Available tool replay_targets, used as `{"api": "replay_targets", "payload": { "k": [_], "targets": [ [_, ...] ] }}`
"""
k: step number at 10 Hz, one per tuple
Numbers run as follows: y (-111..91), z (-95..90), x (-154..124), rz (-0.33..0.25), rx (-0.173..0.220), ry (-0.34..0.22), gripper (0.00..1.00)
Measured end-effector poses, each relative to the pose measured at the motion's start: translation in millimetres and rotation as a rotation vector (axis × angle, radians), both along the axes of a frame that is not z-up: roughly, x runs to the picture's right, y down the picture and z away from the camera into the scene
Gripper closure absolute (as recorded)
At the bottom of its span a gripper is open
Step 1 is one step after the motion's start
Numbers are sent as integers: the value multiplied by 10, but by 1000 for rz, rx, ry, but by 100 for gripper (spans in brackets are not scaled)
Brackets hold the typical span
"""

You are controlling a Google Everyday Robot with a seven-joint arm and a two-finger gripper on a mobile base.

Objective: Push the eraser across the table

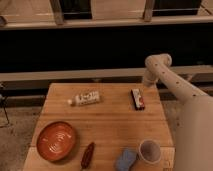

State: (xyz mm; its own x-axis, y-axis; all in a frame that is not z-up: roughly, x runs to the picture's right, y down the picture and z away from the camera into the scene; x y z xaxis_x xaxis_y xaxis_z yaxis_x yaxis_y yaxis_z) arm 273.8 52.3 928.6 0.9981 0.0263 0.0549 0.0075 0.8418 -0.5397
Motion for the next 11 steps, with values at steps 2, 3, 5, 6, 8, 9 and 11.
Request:
{"api": "replay_targets", "payload": {
  "k": [2,3,5,6,8,9,11],
  "targets": [
    [91,-13,126,5,-19,17,99],
    [151,-27,189,7,-35,27,99],
    [241,-32,249,11,-54,38,99],
    [293,-27,268,10,-64,41,99],
    [376,-5,276,1,-83,44,99],
    [415,14,250,-7,-95,41,99],
    [457,35,216,-17,-107,35,99]
  ]
}}
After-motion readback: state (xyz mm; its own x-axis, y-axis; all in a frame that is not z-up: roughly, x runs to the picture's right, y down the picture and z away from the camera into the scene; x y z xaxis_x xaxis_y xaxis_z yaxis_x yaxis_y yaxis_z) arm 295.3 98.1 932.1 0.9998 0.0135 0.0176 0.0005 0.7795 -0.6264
